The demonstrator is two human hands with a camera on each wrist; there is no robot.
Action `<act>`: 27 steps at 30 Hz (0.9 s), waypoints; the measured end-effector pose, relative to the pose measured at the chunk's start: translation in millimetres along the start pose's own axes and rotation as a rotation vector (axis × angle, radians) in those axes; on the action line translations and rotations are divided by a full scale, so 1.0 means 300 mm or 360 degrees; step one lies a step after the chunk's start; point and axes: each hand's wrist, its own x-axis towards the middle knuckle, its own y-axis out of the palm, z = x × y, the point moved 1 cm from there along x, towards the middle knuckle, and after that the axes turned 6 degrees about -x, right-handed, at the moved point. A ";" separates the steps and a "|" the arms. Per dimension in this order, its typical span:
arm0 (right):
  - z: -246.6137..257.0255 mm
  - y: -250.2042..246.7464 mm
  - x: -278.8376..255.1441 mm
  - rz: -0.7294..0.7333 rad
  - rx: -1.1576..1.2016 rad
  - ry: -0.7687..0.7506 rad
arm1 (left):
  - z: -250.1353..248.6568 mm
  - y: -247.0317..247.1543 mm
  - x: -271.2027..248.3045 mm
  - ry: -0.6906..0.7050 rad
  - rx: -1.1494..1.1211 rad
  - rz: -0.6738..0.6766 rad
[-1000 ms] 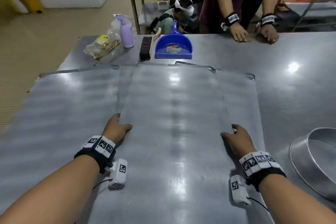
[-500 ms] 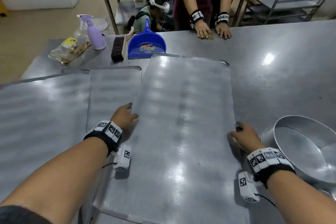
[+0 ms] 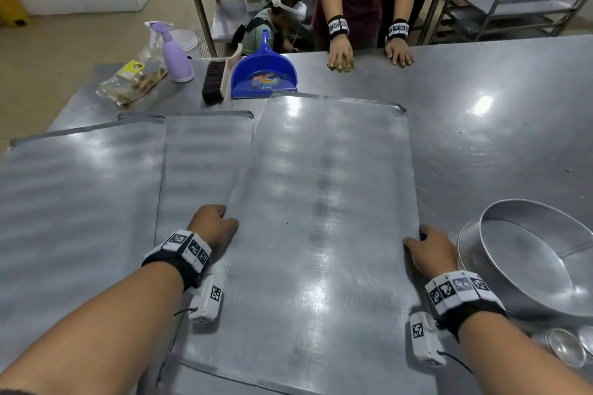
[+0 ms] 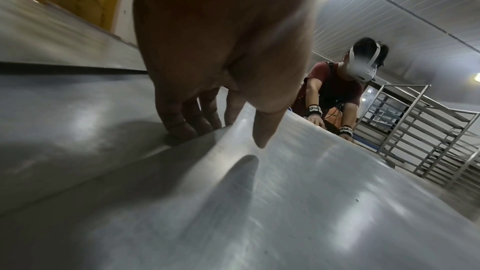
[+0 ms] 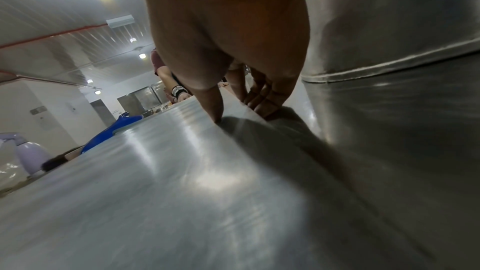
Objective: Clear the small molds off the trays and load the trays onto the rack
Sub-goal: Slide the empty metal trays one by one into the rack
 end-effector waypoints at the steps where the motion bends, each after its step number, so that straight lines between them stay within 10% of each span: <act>1: -0.001 -0.002 -0.001 0.0006 -0.0009 0.0004 | 0.004 0.001 -0.008 0.0007 -0.0006 0.0016; 27: -0.059 0.068 -0.450 0.0078 -0.0353 0.0069 | 0.157 -0.046 -0.314 0.0097 0.0370 0.0315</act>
